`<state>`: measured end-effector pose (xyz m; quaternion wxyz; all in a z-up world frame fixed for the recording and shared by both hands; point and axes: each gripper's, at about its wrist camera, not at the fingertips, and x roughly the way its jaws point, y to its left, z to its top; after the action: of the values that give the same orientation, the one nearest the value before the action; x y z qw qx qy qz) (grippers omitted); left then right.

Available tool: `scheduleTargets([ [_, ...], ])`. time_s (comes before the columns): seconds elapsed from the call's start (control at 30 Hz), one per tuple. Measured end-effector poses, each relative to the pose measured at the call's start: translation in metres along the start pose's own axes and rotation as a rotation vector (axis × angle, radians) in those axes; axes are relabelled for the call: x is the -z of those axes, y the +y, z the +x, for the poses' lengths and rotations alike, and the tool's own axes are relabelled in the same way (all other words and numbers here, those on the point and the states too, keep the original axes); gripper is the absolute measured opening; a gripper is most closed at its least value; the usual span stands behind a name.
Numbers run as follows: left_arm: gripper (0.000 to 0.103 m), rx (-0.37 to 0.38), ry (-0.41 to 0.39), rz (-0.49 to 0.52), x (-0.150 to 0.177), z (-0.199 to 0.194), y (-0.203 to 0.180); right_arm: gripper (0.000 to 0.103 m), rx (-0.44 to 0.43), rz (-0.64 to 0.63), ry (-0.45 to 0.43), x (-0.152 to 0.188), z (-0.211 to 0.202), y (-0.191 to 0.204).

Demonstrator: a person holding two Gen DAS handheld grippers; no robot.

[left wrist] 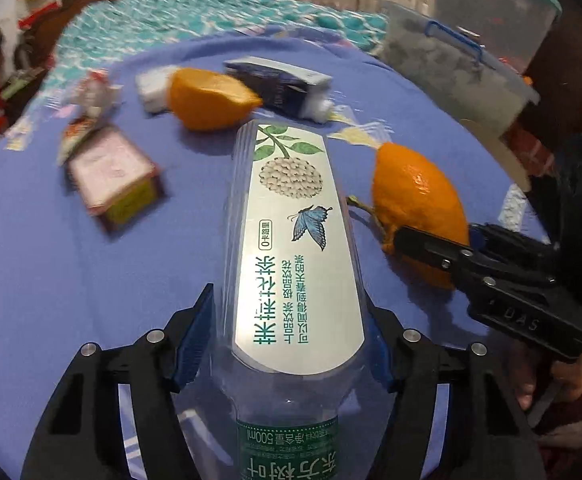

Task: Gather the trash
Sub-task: 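Grasp the clear water bottle with the left gripper while the right gripper grasps the orange, then carry the bottle and orange to the wastebasket and release them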

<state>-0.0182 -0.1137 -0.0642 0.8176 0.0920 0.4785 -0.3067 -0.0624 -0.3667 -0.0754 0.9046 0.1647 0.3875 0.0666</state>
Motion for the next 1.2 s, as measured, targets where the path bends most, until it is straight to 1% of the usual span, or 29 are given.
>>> scheduleTargets([
  [0.1, 0.062, 0.049, 0.01, 0.035, -0.016, 0.009, -0.02, 0.04, 0.025, 0.05, -0.043, -0.004, -0.016, -0.025],
  [0.2, 0.062, 0.103, 0.027, 0.1, -0.038, 0.024, -0.05, 0.04, 0.065, 0.108, -0.082, -0.006, -0.031, -0.055],
  [0.33, 0.062, 0.179, 0.064, 0.219, -0.076, 0.055, -0.11, 0.04, 0.117, 0.201, -0.129, -0.008, -0.051, -0.104],
  [0.47, 0.062, 0.255, 0.108, 0.329, -0.113, 0.093, -0.177, 0.04, 0.195, 0.307, -0.184, -0.012, -0.08, -0.167],
  [0.53, 0.062, 0.288, 0.124, 0.373, -0.132, 0.111, -0.21, 0.04, 0.214, 0.366, -0.201, -0.013, -0.092, -0.198],
  [0.63, 0.062, 0.322, 0.134, 0.441, -0.155, 0.13, -0.258, 0.04, 0.222, 0.459, -0.216, -0.017, -0.107, -0.246],
  [0.73, 0.062, 0.348, 0.142, 0.503, -0.176, 0.149, -0.302, 0.04, 0.242, 0.517, -0.218, -0.026, -0.114, -0.28],
  [0.77, 0.062, 0.353, 0.152, 0.52, -0.181, 0.156, -0.315, 0.047, 0.275, 0.538, -0.215, -0.029, -0.116, -0.294],
  [0.8, 0.062, 0.347, 0.159, 0.535, -0.184, 0.163, -0.325, 0.05, 0.296, 0.559, -0.218, -0.028, -0.119, -0.302],
  [0.83, 0.064, 0.324, 0.159, 0.544, -0.191, 0.171, -0.335, 0.055, 0.33, 0.611, -0.23, -0.026, -0.123, -0.314],
  [0.87, 0.067, 0.297, 0.158, 0.544, -0.196, 0.177, -0.341, 0.061, 0.332, 0.66, -0.255, -0.023, -0.127, -0.322],
  [0.9, 0.073, 0.281, 0.152, 0.536, -0.201, 0.18, -0.346, 0.063, 0.323, 0.686, -0.285, -0.019, -0.133, -0.325],
  [0.93, 0.076, 0.28, 0.143, 0.518, -0.207, 0.18, -0.347, 0.064, 0.33, 0.692, -0.318, -0.015, -0.139, -0.324],
  [1.03, 0.076, 0.311, 0.122, 0.484, -0.21, 0.17, -0.334, 0.064, 0.355, 0.658, -0.37, -0.009, -0.149, -0.308],
  [1.07, 0.076, 0.311, 0.114, 0.483, -0.209, 0.166, -0.33, 0.064, 0.355, 0.658, -0.37, -0.009, -0.149, -0.308],
  [1.1, 0.076, 0.306, 0.101, 0.482, -0.206, 0.16, -0.324, 0.064, 0.346, 0.637, -0.382, -0.006, -0.148, -0.293],
  [1.2, 0.076, 0.314, 0.085, 0.463, -0.195, 0.145, -0.305, 0.064, 0.315, 0.621, -0.395, -0.001, -0.144, -0.268],
])
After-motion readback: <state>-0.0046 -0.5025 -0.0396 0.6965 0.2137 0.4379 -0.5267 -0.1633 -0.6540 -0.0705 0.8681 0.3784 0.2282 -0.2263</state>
